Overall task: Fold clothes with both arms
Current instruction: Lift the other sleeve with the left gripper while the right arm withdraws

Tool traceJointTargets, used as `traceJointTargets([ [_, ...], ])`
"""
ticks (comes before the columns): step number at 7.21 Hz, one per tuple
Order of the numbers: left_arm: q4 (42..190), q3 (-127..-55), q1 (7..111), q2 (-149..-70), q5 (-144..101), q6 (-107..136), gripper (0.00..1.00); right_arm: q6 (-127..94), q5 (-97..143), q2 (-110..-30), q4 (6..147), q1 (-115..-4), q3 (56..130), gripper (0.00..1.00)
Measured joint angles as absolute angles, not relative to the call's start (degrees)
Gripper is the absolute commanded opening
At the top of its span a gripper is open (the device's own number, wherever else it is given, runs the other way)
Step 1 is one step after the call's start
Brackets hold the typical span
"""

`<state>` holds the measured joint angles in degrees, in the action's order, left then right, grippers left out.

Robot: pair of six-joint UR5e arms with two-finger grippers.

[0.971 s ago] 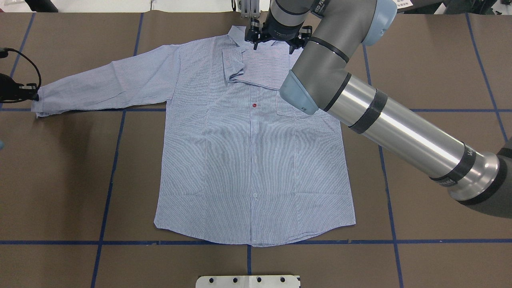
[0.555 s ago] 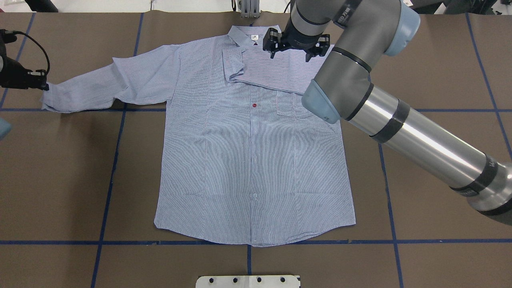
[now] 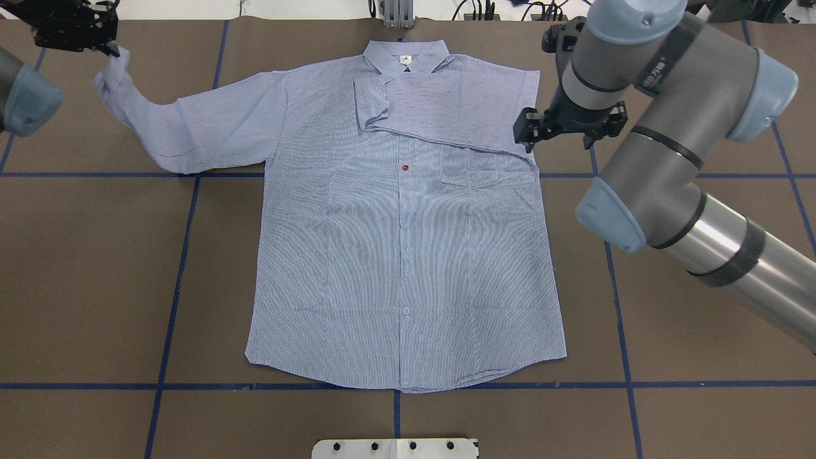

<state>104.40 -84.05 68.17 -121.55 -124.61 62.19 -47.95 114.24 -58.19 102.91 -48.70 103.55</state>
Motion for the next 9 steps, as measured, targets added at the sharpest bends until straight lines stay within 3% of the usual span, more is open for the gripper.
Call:
traceJointTargets([
  [2,103.2,-83.4,65.1,-128.8,-126.3,72.9,0.0,-40.7,114.7,-65.8,105.5,-50.7,109.4,0.99],
  [4,104.5,-80.1,59.3,-135.8,-126.5,84.3,0.0,-34.6,117.2,-70.9,105.5,-54.2,110.8,0.99],
  [7,116.0,-70.9,53.1,-142.6,-126.2,99.6,0.0,-28.5,118.6,-73.9,105.5,-57.8,110.5,0.99],
  [9,119.3,-69.2,52.2,-145.1,-126.2,105.6,0.0,-28.0,118.7,-74.2,105.4,-58.1,110.1,0.99],
])
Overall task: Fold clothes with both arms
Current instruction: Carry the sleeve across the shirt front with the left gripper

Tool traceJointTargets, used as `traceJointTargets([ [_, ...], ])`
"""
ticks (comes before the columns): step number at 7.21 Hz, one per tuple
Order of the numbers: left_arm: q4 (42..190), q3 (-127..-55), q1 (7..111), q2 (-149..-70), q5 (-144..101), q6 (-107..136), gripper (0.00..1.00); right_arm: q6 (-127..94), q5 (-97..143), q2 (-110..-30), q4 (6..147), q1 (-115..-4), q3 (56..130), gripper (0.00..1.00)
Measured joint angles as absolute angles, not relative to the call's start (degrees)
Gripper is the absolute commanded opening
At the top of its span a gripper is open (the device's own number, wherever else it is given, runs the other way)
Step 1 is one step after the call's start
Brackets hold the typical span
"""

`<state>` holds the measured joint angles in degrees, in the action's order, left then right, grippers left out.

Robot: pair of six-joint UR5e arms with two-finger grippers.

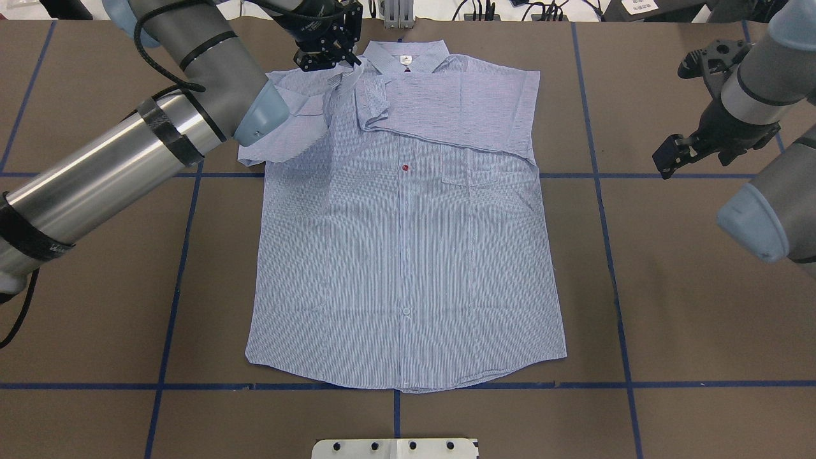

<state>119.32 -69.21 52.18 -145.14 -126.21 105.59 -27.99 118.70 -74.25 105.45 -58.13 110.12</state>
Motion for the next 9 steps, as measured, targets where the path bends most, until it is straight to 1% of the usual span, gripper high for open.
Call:
traceJointTargets([
  [5,124.8,-68.1,51.6,-149.1,-126.2,116.1,0.0,-27.8,118.7,-74.0,105.3,-58.2,108.8,0.99],
  [9,129.8,-63.2,47.8,-150.6,-122.1,118.0,0.0,-27.8,118.6,-74.0,105.3,-58.2,108.2,0.99],
])
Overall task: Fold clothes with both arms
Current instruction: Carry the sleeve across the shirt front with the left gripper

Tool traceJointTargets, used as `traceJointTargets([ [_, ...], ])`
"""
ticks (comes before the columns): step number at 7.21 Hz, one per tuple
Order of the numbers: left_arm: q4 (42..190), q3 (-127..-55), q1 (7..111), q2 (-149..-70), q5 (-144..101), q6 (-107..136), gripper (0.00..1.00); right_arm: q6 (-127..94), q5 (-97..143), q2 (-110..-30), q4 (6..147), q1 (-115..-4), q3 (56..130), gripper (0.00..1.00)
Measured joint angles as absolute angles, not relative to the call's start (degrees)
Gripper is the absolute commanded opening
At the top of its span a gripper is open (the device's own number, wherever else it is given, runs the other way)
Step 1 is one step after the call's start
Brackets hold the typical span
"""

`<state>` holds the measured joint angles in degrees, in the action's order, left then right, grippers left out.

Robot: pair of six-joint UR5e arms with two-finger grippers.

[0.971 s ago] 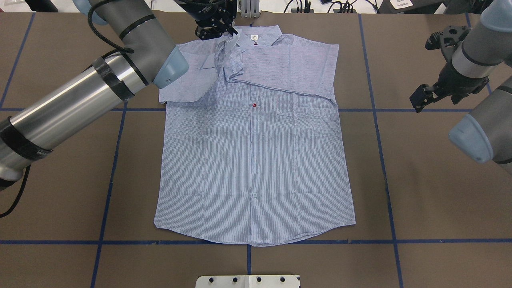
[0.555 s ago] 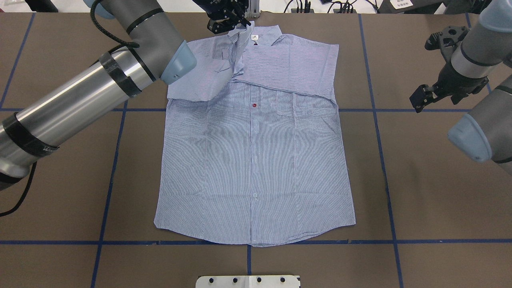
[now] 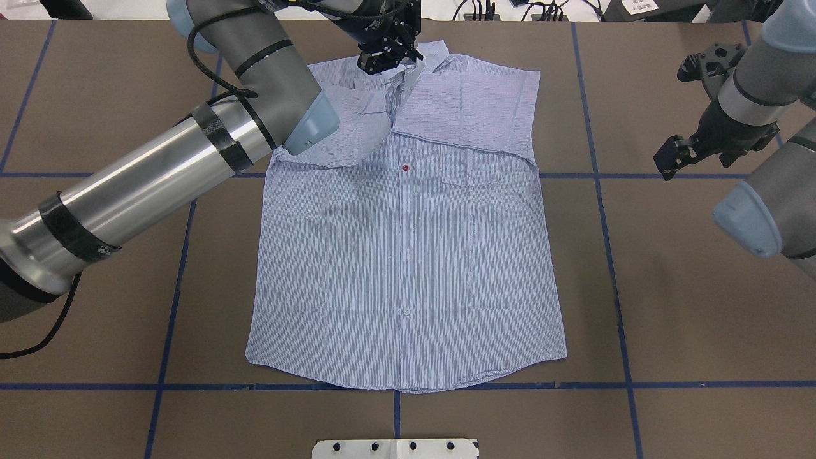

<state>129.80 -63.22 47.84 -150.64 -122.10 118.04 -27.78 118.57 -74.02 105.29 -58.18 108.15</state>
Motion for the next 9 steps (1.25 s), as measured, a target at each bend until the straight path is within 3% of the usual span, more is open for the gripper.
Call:
traceJointTargets([
  [5,139.0,-54.4,35.9,-152.3,-106.8,117.5,0.0,-27.9,119.2,-74.0,105.3,-58.2,107.8,1.0],
  [6,139.5,-53.9,34.4,-152.9,-105.3,117.5,0.14,-27.9,119.4,-73.9,105.3,-58.2,107.8,1.0],
  [7,140.4,-52.8,33.7,-153.7,-104.5,117.4,0.93,-27.9,119.4,-73.8,105.3,-58.2,107.8,1.0],
  [8,142.2,-51.3,33.3,-154.8,-103.7,117.4,1.0,-27.9,119.4,-73.8,105.3,-58.3,107.8,1.0],
  [9,144.6,-50.4,32.9,-155.4,-103.1,117.0,1.0,-27.9,119.4,-73.7,105.3,-58.4,107.8,1.0],
])
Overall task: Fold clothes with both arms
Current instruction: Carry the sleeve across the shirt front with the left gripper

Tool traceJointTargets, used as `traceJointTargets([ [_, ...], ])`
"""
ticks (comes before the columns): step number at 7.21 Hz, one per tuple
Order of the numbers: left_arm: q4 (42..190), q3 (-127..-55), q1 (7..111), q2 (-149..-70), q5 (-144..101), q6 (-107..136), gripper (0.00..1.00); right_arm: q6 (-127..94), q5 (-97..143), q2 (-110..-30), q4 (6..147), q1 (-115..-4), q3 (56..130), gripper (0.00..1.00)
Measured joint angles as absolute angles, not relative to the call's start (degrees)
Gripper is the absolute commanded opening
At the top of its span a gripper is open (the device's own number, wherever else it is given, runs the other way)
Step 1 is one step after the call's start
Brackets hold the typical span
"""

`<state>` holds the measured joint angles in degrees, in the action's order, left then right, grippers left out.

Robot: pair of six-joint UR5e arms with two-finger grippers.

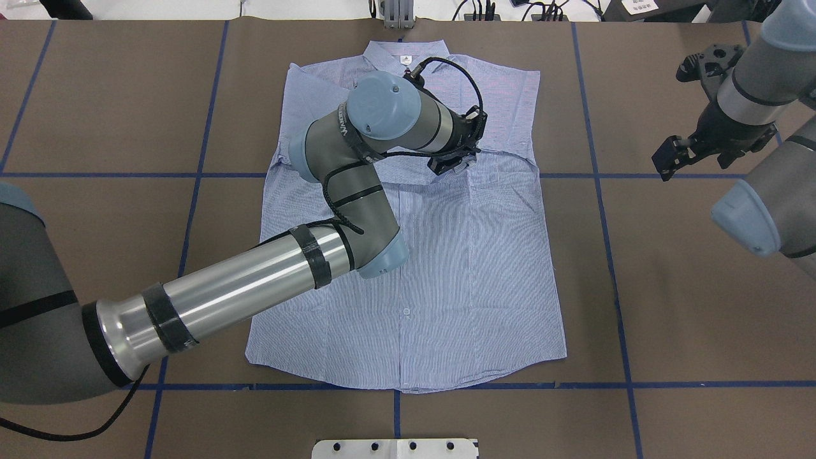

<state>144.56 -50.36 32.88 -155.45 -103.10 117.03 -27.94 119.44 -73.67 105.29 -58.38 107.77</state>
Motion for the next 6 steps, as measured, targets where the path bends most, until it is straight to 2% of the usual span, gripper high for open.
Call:
traceJointTargets([
  [4,147.2,-50.4,33.1,-155.6,-102.7,116.2,1.0,-28.2,121.0,-73.6,102.9,-58.7,107.8,1.0],
  [6,146.5,-50.2,36.4,-155.0,-102.3,112.5,1.0,-28.4,121.6,-73.1,101.5,-58.7,107.8,1.0],
])
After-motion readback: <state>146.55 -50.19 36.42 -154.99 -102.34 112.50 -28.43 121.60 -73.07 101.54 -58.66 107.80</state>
